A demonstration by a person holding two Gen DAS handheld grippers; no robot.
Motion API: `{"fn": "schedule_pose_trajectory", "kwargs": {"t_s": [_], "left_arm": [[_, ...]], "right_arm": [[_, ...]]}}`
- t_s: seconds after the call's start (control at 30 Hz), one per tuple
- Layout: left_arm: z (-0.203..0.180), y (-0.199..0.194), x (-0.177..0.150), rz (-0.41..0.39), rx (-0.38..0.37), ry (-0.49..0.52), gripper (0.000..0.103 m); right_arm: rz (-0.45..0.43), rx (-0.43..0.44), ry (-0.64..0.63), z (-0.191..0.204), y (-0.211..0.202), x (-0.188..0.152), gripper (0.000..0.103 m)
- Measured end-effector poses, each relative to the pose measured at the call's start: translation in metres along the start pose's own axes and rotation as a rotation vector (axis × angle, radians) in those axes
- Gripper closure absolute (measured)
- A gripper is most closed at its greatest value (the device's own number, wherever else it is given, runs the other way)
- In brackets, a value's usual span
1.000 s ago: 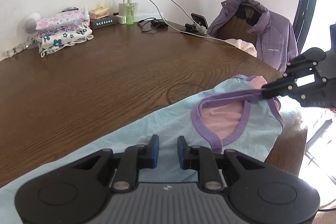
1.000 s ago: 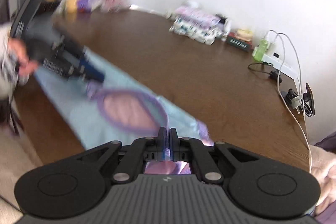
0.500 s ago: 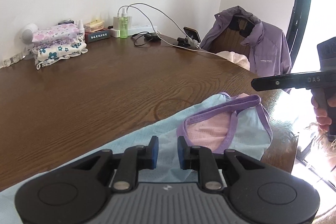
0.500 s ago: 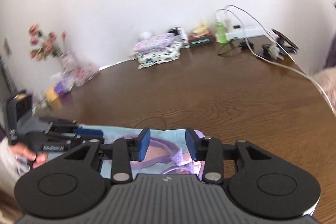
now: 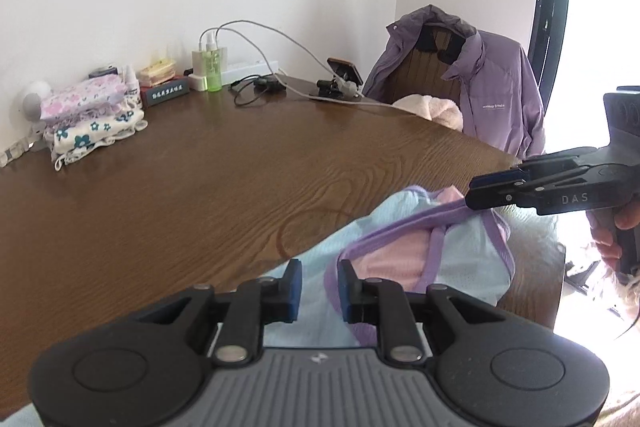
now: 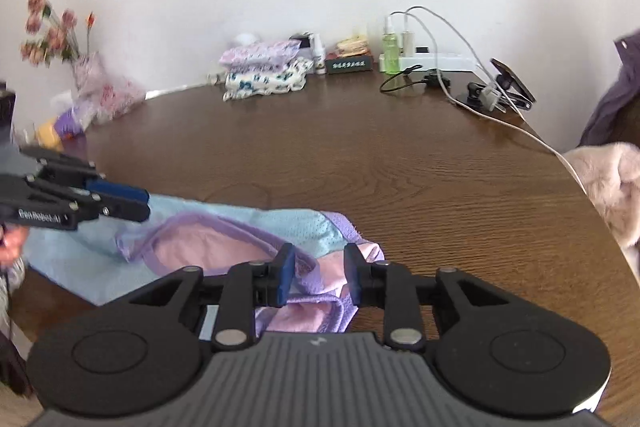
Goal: Fold clothes
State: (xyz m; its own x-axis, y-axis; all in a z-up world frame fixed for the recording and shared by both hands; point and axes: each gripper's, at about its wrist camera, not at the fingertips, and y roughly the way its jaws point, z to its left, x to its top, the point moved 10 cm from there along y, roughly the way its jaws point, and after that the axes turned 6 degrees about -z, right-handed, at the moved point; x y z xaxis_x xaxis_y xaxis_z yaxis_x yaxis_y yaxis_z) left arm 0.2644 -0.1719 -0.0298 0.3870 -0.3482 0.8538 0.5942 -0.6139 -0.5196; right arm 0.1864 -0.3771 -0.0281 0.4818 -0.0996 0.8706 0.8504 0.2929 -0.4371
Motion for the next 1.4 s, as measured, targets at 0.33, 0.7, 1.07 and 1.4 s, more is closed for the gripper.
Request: {"fn": "schedule_pose_trajectory", "kwargs": {"t_s": [0.33,0.7,1.07,1.4], "left_arm": [[-0.047,0.074,0.036,0.012,-0.172,-0.048,0.072],[-0.066,0.097,0.008,0.077,-0.220,-0.051,0.085],[-0.059,0.085,0.011,0.004,-0.226,-0.142,0.085],[0.024,-0.034,0.005,-0.090,0.001,-0.064,0.085]], "right_arm": [[0.028,-0.043,0.519,-0.022,-0.038,-0.033,0.036],[-0.107,-0.113,0.845,-0.031,-0.004,-0.034,0.037],[-0.171,-0.197,0.847,-0.030,0.009,-0.044,0.079],[-0.165,-0.224,0.608,-0.021,0.006,-0.035,0.095]]}}
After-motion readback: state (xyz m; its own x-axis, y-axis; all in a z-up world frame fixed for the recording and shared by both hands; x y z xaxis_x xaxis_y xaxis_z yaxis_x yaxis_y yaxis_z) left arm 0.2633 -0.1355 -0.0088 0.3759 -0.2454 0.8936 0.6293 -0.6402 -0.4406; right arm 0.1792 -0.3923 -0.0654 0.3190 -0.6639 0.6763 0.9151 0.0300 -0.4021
